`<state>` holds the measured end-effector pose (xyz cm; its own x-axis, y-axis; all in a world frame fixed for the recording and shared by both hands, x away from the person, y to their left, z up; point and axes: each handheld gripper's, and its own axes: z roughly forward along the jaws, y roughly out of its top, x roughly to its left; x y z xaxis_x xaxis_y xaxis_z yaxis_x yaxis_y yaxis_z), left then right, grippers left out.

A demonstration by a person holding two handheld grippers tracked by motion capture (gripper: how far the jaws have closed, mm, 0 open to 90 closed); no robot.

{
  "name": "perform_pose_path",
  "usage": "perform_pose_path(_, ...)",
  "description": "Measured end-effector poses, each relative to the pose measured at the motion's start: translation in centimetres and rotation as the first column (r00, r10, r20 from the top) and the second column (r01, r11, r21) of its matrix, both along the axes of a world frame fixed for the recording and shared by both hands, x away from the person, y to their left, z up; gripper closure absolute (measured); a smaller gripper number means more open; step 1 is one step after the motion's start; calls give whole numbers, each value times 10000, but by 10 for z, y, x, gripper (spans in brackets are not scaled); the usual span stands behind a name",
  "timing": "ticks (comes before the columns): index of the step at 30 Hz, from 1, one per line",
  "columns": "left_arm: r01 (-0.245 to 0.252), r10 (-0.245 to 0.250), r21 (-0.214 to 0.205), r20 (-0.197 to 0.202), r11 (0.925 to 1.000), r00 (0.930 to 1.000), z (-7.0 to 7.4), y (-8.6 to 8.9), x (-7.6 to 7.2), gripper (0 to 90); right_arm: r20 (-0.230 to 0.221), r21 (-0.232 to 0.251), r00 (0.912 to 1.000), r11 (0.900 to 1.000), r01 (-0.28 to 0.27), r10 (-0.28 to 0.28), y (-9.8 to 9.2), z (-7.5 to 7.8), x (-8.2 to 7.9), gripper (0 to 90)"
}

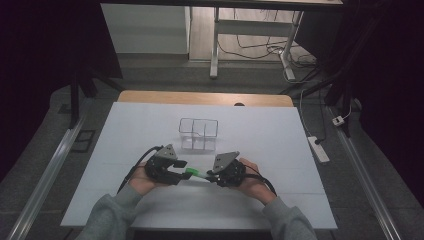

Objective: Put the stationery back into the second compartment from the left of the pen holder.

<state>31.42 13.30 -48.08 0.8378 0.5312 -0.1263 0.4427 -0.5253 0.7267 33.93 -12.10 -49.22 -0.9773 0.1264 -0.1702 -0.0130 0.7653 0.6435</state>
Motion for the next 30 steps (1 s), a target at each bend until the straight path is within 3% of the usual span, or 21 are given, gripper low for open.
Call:
perform_pose_path(3, -522, 522, -587, -13, 9969, 9986, 1, 6, -1, 435, -45, 456, 9996, 9986, 273, -271, -5, 3, 1, 768)
perform_pose_path(6, -972, 940, -1107, -332, 9891, 9950, -2, 10, 0, 386, -17, 962, 9983, 9937, 575, -576, -9, 6, 1, 768)
perform_pose_path(10, -1448, 1306, -1923, -846, 9706, 9878, -5, 10, 2, 352, 105, 1698, 9957, 9815, 886, -917, -12, 10, 0, 768)
perform_pose_path(14, -1566, 1267, -2561, -1294, 9539, 9835, -7, 7, 4, 331, 429, 2092, 9923, 9722, 1051, -1165, -9, 10, -4, 768)
perform_pose_path(21, -1833, 1435, -2747, -1588, 9439, 9768, -13, 0, 7, 337, 852, 2176, 9898, 9716, 935, -1143, -2, 6, -10, 768)
perform_pose_path(26, -2134, 1755, -2706, -1577, 9387, 9718, -14, -3, 8, 404, 1123, 2173, 9862, 9715, 948, -1213, 4, 4, -15, 768)
perform_pose_path(30, -2355, 1864, -2814, -1905, 9302, 9638, -16, -1, 11, 473, 1339, 2160, 9827, 9716, 968, -1277, 5, 2, -16, 767)
